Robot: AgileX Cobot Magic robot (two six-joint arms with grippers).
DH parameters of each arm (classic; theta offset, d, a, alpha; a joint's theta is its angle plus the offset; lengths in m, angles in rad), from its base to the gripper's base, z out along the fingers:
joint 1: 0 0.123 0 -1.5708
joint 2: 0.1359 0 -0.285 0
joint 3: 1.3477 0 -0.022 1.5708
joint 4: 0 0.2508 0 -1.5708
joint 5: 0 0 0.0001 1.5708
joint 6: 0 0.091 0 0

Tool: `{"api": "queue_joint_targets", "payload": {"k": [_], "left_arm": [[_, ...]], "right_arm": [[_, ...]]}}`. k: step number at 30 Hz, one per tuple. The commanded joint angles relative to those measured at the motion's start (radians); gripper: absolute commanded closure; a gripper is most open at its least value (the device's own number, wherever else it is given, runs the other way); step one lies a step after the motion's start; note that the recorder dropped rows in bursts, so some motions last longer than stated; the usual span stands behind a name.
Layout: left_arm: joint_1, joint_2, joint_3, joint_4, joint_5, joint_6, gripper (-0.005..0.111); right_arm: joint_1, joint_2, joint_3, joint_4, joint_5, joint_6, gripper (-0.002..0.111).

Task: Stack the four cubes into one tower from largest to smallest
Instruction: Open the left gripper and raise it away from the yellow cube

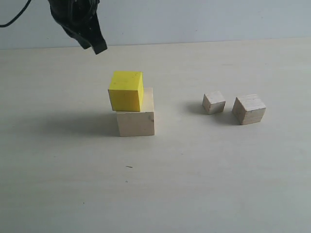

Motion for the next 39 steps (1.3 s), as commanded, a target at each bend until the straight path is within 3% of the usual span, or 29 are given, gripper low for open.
{"api": "queue_joint_targets", "payload": {"k": [1, 7, 21, 39], "left_arm": [[0.040, 0.023, 0.040, -0.073, -0.003, -0.007, 0.107], [0.090, 0.080, 0.070, -0.226, -0.003, 0.070, 0.107], [0.099, 0.098, 0.119, -0.438, -0.014, 0.165, 0.107], [0.099, 0.100, 0.119, -0.440, -0.037, 0.177, 0.107]], "right_arm": [[0.000, -0.007, 0.003, -0.071, -0.014, 0.061, 0.108], [0.000, -0.007, 0.003, -0.069, 0.001, 0.061, 0.108], [0.000, -0.007, 0.003, -0.064, 0.073, 0.085, 0.108], [0.000, -0.007, 0.003, -0.064, 0.072, 0.087, 0.108]]}}
